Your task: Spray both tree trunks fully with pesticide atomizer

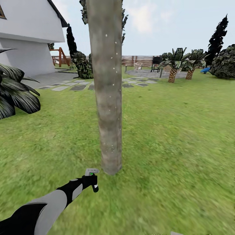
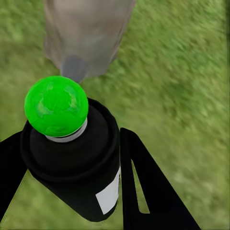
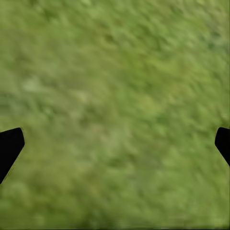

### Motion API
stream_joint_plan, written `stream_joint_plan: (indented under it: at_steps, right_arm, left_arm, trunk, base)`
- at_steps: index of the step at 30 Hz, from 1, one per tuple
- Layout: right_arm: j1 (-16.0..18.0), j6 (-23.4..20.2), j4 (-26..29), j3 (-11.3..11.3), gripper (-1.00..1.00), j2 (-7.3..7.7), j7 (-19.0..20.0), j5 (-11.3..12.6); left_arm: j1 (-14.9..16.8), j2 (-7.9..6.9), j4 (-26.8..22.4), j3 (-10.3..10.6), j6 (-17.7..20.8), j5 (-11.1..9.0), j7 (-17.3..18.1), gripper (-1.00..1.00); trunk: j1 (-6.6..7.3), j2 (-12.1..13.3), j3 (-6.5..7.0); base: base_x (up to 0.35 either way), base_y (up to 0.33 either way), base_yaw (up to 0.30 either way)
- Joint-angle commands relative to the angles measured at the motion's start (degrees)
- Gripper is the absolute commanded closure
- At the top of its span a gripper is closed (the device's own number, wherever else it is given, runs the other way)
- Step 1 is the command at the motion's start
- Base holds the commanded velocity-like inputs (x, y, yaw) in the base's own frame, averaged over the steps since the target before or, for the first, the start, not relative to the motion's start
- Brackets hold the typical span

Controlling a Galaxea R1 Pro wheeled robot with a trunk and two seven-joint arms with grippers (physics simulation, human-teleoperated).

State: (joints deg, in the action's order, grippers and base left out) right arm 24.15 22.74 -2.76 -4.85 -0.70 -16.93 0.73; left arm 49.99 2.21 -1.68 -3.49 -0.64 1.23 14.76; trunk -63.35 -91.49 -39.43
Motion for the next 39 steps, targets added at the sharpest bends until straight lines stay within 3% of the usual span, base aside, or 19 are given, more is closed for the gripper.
stream_joint_plan:
  at_steps: [1, 14, 23, 32, 39]
  right_arm:
    - [0.1, 0.6, -0.3, -0.4, -1.0, -0.01, 0.1, 0.1]
    - [0.1, 0.6, -0.2, -0.4, -1.0, -0.01, 0.1, 0.1]
    - [0.1, 0.6, -0.3, -0.4, -1.0, -0.01, 0.1, 0.1]
    - [0.1, 0.6, -0.3, -0.4, -1.0, -0.01, 0.1, 0.1]
    - [0.1, 0.6, -0.2, -0.4, -1.0, -0.01, 0.1, 0.1]
  left_arm:
    - [0.0, -0.02, 0.0, -0.4, -0.1, 0.1, 0.2, 1.0]
    - [0.0, -0.02, 0.0, -0.4, 0.0, 0.1, 0.2, 1.0]
    - [0.0, 0.06, 0.0, -0.4, 0.0, 0.2, 0.3, 1.0]
    - [0.0, 0.68, 0.1, -0.4, -0.1, 0.2, 0.6, 1.0]
    - [0.0, 0.88, 0.1, -0.4, -0.2, 0.2, 0.5, 1.0]
  trunk:
    - [0.0, 0.0, -0.05]
    - [0.0, 0.0, -0.05]
    - [0.0, 0.0, -0.05]
    - [0.0, 0.0, -0.05]
    - [0.0, 0.0, -0.05]
  base:
    - [0.051, 0.342, -0.294]
    - [-0.007, 0.347, -0.195]
    - [-0.186, 0.321, -0.234]
    - [-0.299, 0.182, -0.019]
    - [-0.062, 0.015, -0.001]
